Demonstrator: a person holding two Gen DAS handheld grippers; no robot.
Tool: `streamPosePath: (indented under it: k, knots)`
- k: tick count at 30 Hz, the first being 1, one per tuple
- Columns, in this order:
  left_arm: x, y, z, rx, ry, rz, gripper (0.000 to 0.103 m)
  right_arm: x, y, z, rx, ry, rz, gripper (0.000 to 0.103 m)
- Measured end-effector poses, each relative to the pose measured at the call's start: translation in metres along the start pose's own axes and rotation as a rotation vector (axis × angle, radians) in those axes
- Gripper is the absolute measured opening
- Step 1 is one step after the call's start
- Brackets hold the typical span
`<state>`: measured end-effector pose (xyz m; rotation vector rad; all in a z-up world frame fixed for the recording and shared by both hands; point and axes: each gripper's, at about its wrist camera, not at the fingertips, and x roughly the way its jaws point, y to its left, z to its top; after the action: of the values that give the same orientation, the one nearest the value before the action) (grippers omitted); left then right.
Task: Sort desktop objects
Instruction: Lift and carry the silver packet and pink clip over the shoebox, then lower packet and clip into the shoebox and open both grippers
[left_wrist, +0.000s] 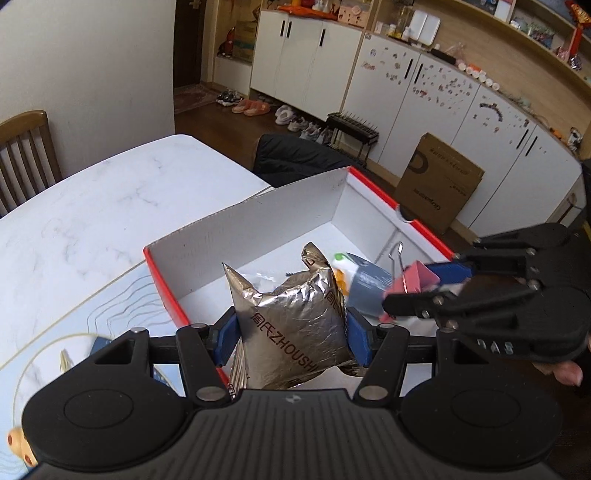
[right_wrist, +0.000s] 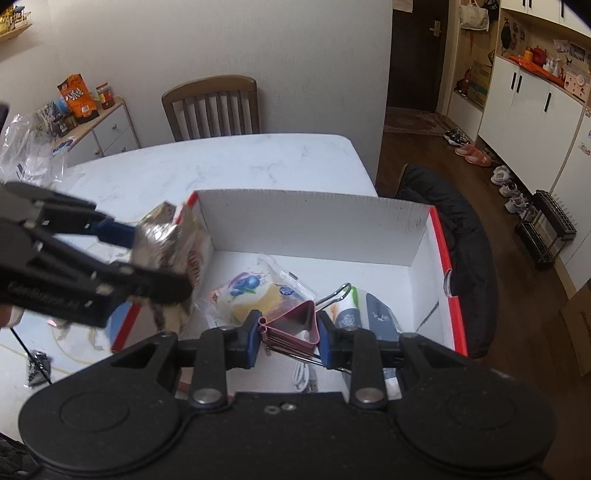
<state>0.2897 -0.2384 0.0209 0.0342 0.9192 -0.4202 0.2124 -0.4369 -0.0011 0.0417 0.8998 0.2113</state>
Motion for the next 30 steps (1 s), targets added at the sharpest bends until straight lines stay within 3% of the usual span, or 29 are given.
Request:
streamPosePath:
  k: [13, 30]
  knots:
    - [0.056, -0.002, 0.029, 0.016, 0.064, 0.035, 0.059, 0.038, 0.001, -0.002, -0.045, 0.076, 0.017, 0.029]
    - [0.086, 0.007, 0.02, 0.026, 0.147, 0.055, 0.059, 0.079, 0.01, -0.017, -0.073, 0.166, 0.031, 0.029]
